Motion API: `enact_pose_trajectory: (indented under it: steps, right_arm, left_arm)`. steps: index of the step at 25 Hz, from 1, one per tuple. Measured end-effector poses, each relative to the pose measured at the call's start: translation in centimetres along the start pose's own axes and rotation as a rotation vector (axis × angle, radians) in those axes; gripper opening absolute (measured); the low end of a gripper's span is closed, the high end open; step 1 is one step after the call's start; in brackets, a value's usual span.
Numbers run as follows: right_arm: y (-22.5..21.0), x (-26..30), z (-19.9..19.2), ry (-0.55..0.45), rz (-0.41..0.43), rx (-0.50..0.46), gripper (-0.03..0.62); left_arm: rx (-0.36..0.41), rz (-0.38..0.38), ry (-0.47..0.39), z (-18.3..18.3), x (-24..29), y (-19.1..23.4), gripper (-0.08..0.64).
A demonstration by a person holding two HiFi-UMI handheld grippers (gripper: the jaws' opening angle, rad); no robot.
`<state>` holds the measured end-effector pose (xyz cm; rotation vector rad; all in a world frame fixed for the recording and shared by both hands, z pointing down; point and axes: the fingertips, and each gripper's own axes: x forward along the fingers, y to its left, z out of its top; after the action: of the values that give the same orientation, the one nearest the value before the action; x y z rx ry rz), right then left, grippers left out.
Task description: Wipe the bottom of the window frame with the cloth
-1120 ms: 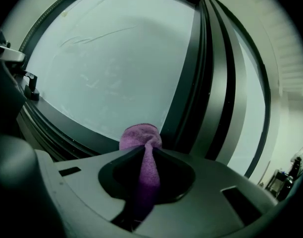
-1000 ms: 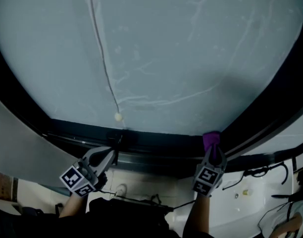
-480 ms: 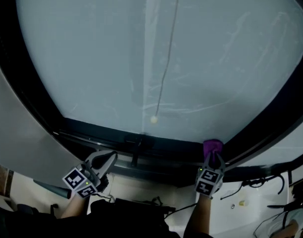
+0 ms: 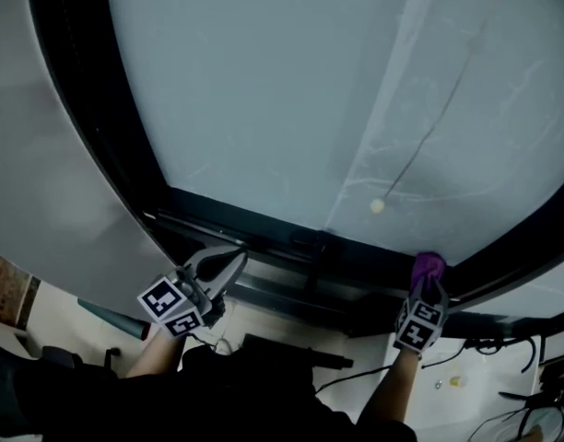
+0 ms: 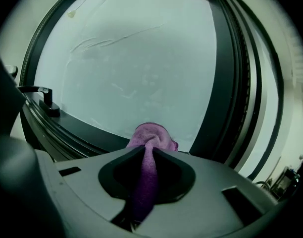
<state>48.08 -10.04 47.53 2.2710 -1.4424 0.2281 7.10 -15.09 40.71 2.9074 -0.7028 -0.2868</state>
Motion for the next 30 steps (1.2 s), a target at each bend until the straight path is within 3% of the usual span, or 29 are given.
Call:
enact_pose_trajectory:
  steps: [17, 30]
  right_arm:
    - [7.4, -1.6, 1.2, 0.017, 0.092, -0.058, 0.055]
    - [11.4, -2.3, 2.2, 0.009, 0.151, -0.098, 0.055]
  left_arm:
    - [-0.033, -0.021, -0.027, 0.7, -2.3, 1.8, -0.003]
    - [-0.04, 0.035, -0.057, 0.9, -5.0, 3.3, -0.003]
